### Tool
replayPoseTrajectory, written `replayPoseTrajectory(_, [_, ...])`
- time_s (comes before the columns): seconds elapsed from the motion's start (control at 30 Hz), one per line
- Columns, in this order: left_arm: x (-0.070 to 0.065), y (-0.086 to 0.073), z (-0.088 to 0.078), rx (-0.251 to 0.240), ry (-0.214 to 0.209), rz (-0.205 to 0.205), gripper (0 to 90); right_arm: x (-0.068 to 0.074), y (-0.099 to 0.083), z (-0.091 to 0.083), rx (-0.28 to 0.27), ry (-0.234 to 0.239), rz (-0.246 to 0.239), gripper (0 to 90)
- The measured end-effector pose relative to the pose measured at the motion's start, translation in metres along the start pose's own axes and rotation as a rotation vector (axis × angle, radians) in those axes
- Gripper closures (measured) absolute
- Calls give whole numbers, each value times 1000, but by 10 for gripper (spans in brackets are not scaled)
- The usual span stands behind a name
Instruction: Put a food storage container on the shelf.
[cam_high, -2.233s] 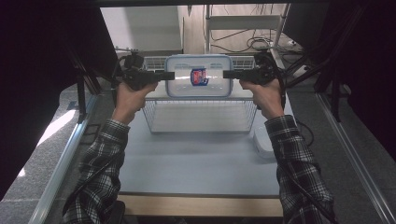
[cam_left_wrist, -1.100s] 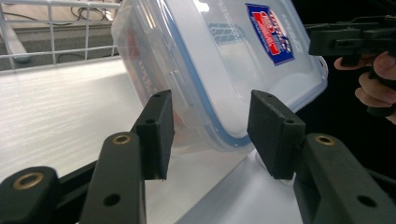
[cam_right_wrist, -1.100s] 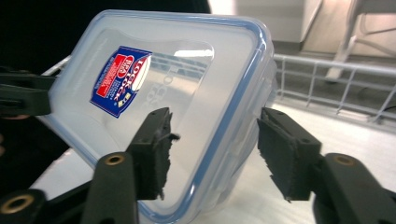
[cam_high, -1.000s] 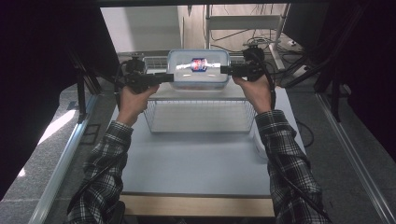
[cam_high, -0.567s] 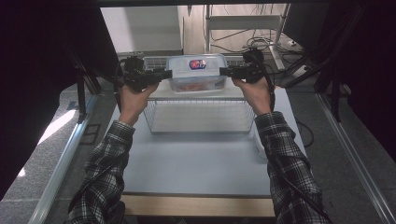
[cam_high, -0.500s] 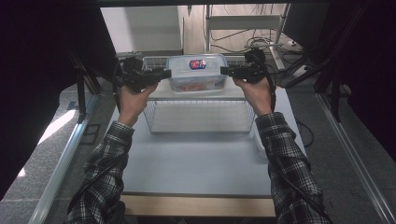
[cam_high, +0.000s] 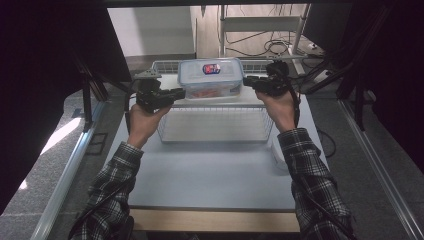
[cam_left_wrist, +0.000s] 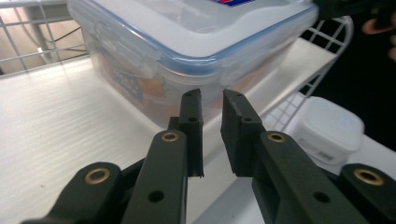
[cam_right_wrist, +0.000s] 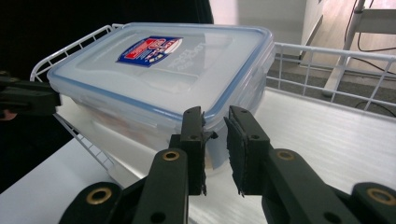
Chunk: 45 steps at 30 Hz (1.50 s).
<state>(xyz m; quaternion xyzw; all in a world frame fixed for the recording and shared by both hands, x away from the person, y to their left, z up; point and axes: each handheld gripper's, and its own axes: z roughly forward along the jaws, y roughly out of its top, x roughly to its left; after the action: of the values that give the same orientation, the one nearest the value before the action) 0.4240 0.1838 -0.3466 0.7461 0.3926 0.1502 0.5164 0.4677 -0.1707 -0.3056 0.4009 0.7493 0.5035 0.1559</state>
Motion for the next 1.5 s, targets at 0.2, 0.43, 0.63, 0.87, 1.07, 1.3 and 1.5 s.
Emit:
replayPoseTrajectory(0.2, [6, 2, 7, 3, 21, -28, 773, -2, -4, -4, 7, 5, -2, 751])
replayPoseTrajectory(0.43, [0, -3, 2, -3, 4, -2, 712, -2, -14, -9, 7, 44, 1, 707])
replayPoseTrajectory(0.63, [-15, -11, -7, 0, 6, 45, 553, 6, -27, -17, 20, 61, -40, 574])
replayPoseTrajectory(0.87, [-31, -21, -16, 14, 3, 92, 400, 17, -42, -27, 20, 59, -98, 458])
replayPoseTrajectory(1.07, [-46, -33, -20, 39, 29, 143, 283, 22, -56, -36, 25, 72, -126, 361])
replayPoseTrajectory(1.3, [-57, -52, -22, 48, 32, 147, 158, 23, -75, -44, 29, 78, -127, 249])
replayPoseTrajectory(1.5, [-60, -71, -23, 73, 23, 133, 89, 22, -92, -51, 19, 92, -130, 148])
